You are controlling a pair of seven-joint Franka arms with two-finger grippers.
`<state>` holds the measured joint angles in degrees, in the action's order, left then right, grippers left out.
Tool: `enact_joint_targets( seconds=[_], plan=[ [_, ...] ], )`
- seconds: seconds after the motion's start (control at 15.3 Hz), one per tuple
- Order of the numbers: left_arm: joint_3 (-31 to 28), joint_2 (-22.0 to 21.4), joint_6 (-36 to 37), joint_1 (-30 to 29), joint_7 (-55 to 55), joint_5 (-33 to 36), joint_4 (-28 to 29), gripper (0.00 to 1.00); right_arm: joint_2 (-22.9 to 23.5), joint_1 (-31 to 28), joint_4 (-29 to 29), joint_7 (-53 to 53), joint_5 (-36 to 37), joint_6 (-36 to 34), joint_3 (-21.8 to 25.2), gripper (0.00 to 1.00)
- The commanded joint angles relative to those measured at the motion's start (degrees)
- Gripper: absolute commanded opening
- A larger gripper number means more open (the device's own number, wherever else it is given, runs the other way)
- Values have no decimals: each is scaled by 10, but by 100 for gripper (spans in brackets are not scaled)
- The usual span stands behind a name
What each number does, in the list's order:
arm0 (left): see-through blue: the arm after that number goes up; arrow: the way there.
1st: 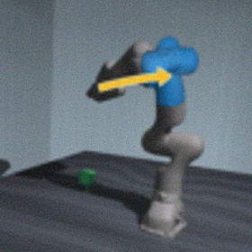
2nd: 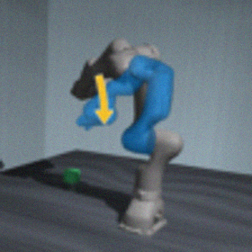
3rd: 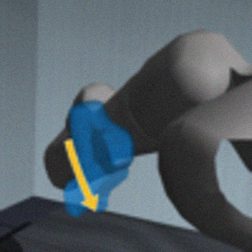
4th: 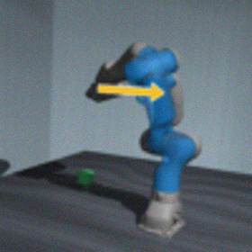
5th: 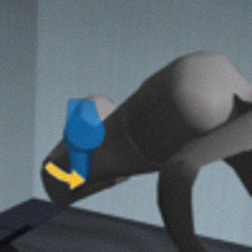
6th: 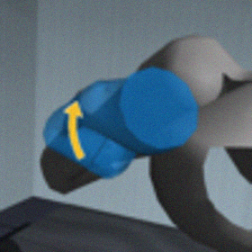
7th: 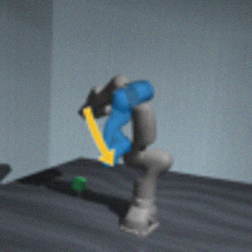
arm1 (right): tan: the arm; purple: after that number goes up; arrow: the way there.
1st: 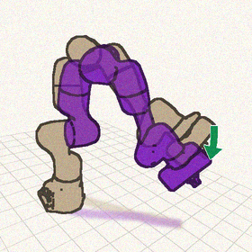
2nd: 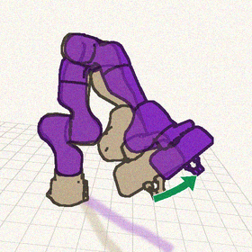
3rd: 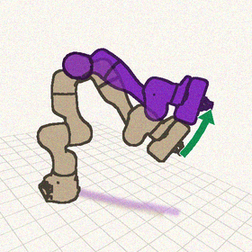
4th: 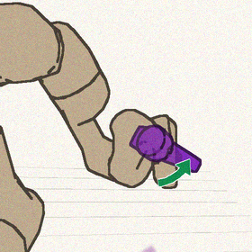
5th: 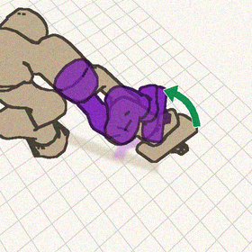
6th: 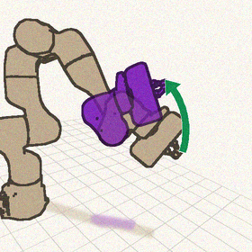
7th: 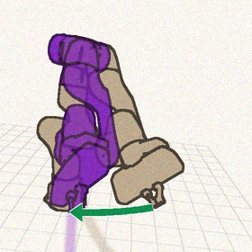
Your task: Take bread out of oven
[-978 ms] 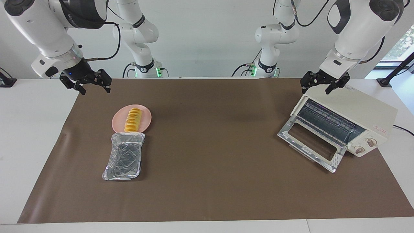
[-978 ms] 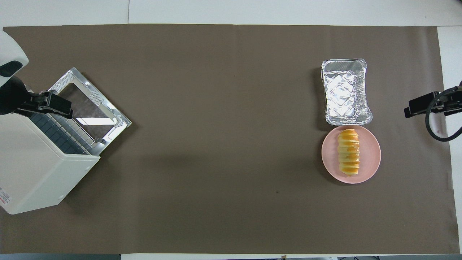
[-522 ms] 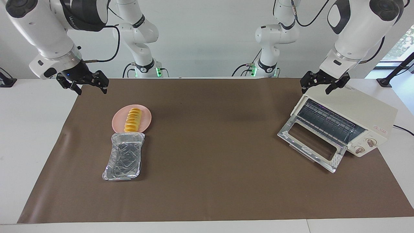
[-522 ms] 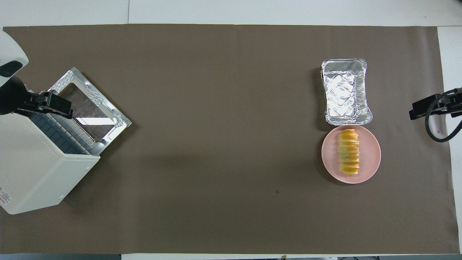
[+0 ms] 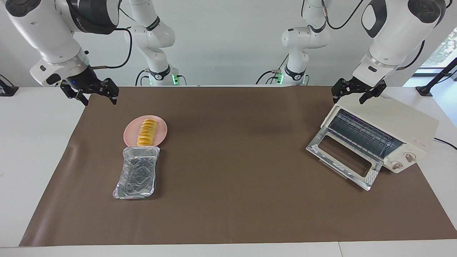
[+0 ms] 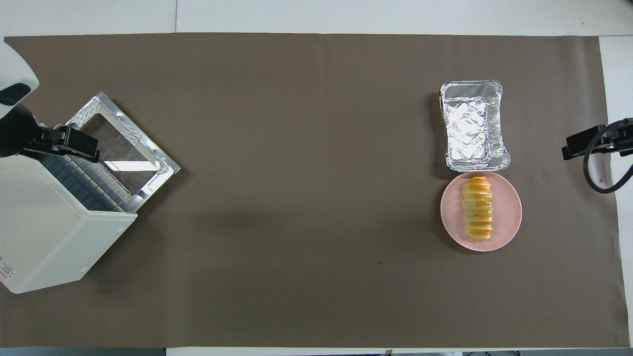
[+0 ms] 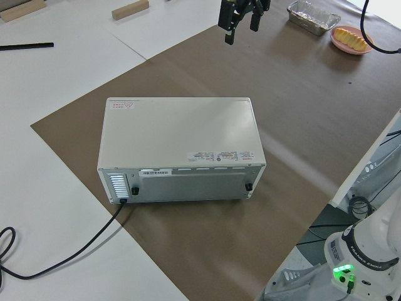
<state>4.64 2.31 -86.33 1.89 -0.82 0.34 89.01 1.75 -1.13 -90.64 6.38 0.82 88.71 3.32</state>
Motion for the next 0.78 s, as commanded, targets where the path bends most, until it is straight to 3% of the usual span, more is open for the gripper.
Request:
enact_joint_targets(
  seconds=[0.0,0.72],
  plan=[
    [1,-17,-8,-7,-8,-13,19,100,6,-2,10,-6,7,2,-4,100],
    [1,-17,-8,-7,-8,-13,19,100,4,-2,10,-7,7,5,-3,100]
  ],
)
